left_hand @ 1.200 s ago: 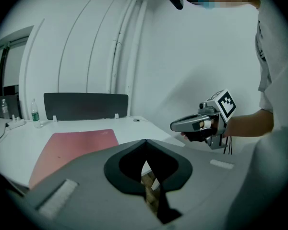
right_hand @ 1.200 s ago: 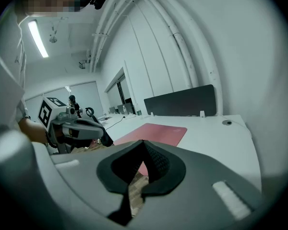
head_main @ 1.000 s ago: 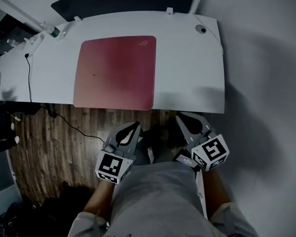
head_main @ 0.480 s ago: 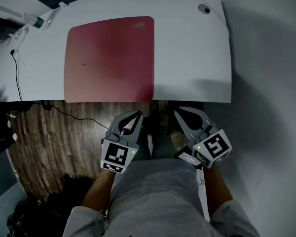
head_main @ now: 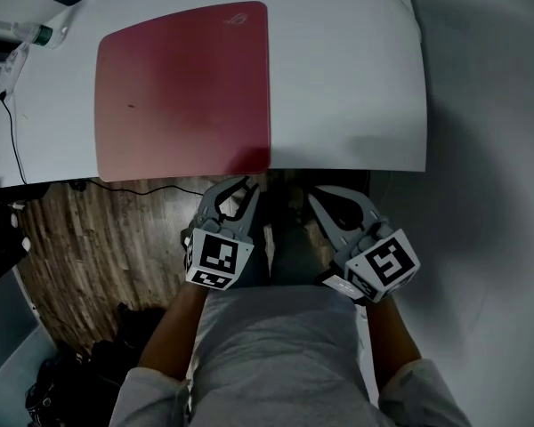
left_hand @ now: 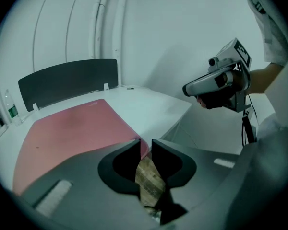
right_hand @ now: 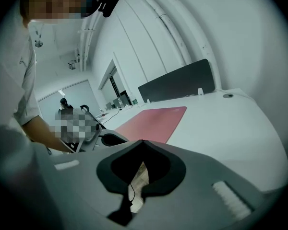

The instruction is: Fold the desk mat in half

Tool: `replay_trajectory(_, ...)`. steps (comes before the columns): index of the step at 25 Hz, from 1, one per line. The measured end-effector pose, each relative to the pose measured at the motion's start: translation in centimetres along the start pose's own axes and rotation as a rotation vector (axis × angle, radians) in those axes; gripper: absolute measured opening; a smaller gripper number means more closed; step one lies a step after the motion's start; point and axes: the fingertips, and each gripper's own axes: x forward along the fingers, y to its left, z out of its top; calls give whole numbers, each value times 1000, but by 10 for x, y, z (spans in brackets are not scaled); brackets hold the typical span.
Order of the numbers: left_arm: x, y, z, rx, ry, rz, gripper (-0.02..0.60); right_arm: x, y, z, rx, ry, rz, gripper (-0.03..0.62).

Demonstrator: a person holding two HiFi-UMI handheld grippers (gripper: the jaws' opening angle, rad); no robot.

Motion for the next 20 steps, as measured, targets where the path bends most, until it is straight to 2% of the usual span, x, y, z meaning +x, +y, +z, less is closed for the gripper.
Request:
replay_trajectory(6,27,0,-17,95,62,9,118,4,-16,-16,18,11,-21,8)
replay_trajectory(16,54,-4,-38,405,177,103,173,5,-23,-22,43,10,-10,8)
replay_trajectory(20,62,-5,-40,521,199,167,179,7,-27,-27,37,19,2,8)
